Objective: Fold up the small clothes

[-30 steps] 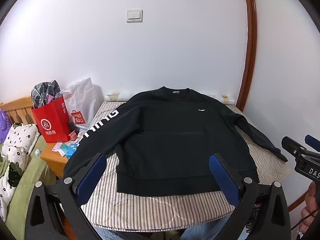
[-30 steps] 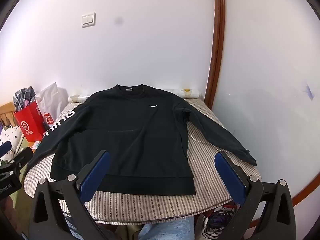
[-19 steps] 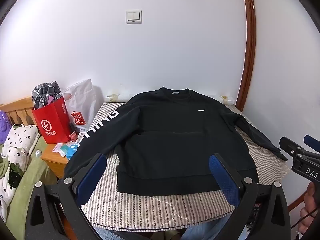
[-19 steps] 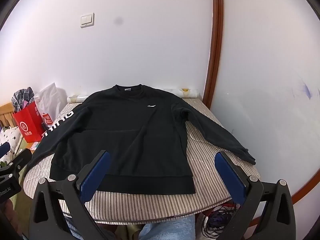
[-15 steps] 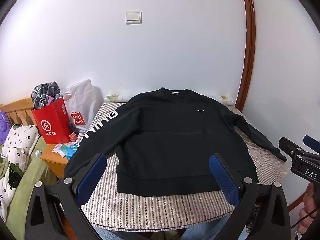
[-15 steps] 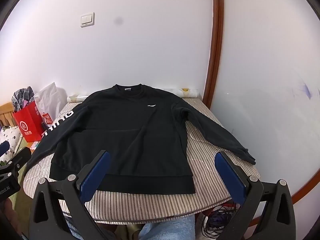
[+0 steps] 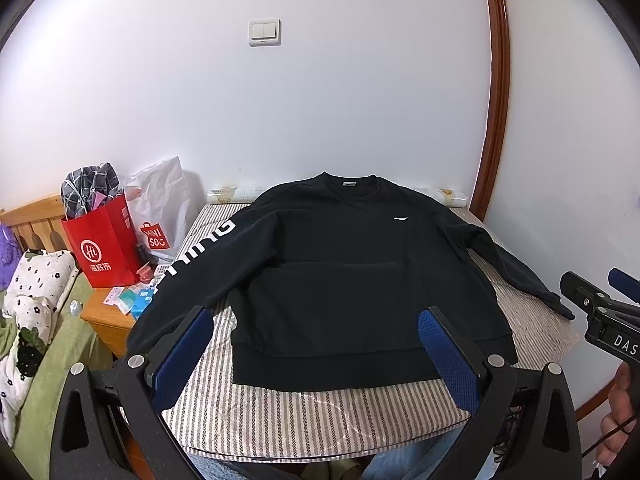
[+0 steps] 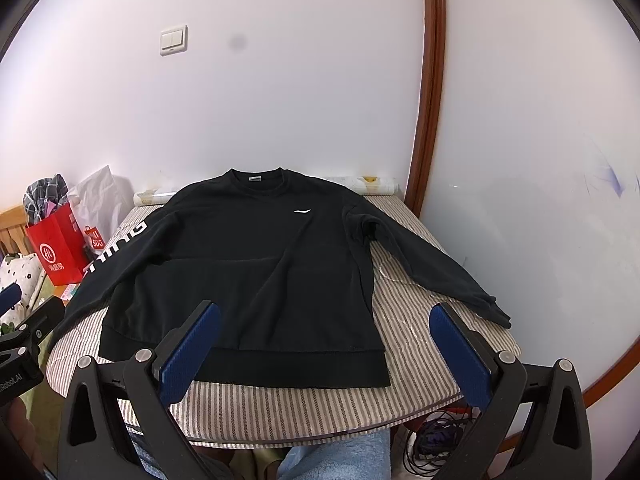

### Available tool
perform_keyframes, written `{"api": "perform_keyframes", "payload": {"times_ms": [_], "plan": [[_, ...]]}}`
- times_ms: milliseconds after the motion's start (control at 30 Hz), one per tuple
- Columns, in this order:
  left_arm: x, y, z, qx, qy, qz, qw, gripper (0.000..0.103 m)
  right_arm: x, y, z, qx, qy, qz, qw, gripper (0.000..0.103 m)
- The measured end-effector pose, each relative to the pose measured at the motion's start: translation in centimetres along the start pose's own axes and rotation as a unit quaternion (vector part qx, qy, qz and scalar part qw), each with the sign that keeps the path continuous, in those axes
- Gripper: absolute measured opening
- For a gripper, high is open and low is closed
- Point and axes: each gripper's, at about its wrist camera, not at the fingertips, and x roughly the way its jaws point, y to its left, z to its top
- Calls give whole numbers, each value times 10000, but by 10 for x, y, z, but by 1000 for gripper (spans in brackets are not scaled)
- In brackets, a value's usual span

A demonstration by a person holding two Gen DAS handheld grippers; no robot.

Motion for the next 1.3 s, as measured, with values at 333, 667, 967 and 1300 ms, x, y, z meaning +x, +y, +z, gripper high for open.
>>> {"api": "perform_keyframes", "payload": {"times_ms": [333,667,967,1300], "plan": [[1,0,-2,-31,17,1,10000,103,3,-1,-2,-6,9,-59,10000,103],[1,1,-2,-30,11,8,10000,103,2,-1,-3,-32,-23,-93,9999,103],[1,0,-3,6,-8,19,10000,103,-1,1,-3,-44,-69,-154,9998,103],[0,-3,-2,24,-10,31,10000,103,-7,3,-4,-61,-130,-149,9998,103]]}}
